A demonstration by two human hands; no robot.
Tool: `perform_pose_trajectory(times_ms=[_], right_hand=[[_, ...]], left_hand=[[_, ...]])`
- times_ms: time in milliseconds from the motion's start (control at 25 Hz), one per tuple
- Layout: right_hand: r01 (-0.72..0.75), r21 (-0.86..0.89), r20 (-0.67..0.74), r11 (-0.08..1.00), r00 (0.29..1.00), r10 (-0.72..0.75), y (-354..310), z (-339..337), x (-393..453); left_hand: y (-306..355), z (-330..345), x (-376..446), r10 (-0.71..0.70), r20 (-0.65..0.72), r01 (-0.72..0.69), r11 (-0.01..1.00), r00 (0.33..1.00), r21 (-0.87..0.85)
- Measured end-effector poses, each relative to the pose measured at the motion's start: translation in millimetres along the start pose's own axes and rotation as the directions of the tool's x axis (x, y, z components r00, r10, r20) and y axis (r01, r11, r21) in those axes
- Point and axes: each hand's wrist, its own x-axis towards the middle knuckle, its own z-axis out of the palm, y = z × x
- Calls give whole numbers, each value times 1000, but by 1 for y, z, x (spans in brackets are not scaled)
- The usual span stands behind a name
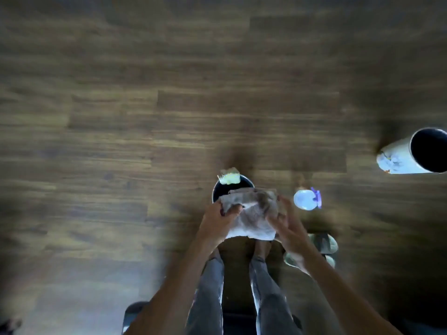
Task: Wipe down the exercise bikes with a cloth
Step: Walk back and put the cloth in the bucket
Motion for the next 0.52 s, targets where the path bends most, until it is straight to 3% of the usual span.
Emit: perform_pose_trajectory(times_ms=[80, 240, 400, 520], right_hand=[[-97, -89, 57, 991, 993, 102, 87, 13, 41], [-210, -209, 42, 955, 974, 224, 239, 43, 115], [-201, -339, 2, 919, 977, 214, 321, 66, 177], [-163, -263, -47, 951, 987, 156, 335, 75, 206]], left_hand=[[-87, 30, 41, -121, -4, 121, 992, 993, 41], [-216, 73, 111, -259, -29, 260, 965, 965, 30], [-275, 97, 177, -263, -33, 262, 965, 964, -25], [-297, 102, 213, -198, -107, 205, 977, 974, 58]])
